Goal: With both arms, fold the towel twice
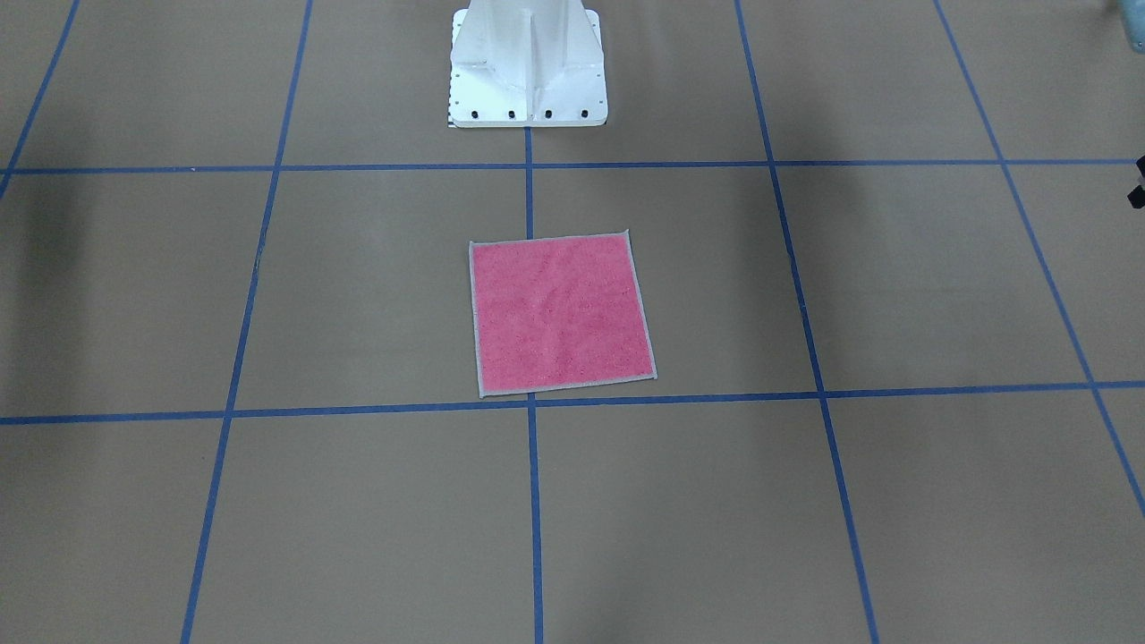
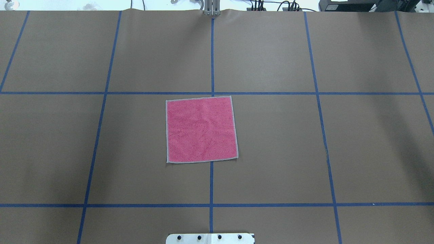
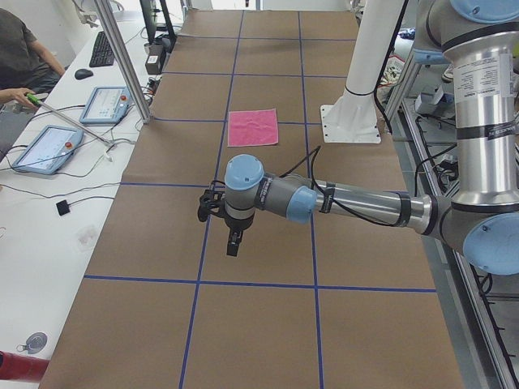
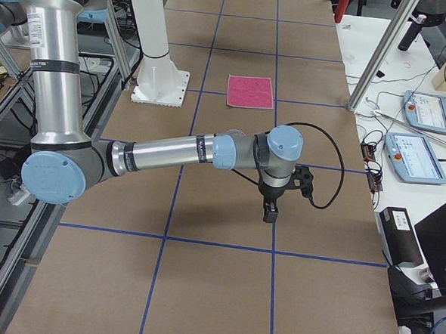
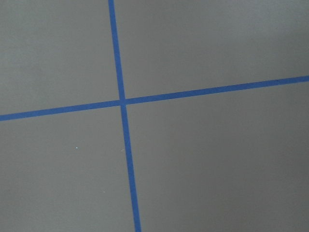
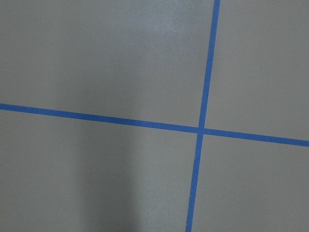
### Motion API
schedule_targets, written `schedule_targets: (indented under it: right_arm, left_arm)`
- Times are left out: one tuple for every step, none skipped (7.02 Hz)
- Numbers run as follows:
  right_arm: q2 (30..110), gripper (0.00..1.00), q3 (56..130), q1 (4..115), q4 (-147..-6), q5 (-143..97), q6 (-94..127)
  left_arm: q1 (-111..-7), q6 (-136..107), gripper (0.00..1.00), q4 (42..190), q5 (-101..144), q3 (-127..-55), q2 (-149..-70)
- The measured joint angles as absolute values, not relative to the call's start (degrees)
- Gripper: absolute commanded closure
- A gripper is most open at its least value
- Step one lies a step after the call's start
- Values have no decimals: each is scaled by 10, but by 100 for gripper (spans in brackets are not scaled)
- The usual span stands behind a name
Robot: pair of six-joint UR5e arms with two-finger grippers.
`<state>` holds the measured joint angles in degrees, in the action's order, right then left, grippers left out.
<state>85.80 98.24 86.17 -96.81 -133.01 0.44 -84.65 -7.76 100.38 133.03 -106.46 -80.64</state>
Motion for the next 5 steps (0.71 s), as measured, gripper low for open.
schedule_targets:
  right_arm:
    - [859, 0, 983, 862, -968, -1330, 4]
    - [860, 0, 983, 861, -968, -1330, 4]
    - [864, 0, 983, 861, -967, -1330, 4]
    - [869, 0, 983, 861, -967, -1331, 3]
    - [873, 0, 984, 861, -966, -1332, 2]
  left_arm:
    - [-849, -75, 0, 1004, 1331, -1067, -805]
    - [-849, -74, 0, 1007, 1331, -1069, -801]
    - [-849, -79, 0, 1009, 1331, -1072, -794]
    - [-849, -96, 1, 1011, 1330, -1081, -786]
    - [-849, -112, 1, 1015, 1330, -1089, -781]
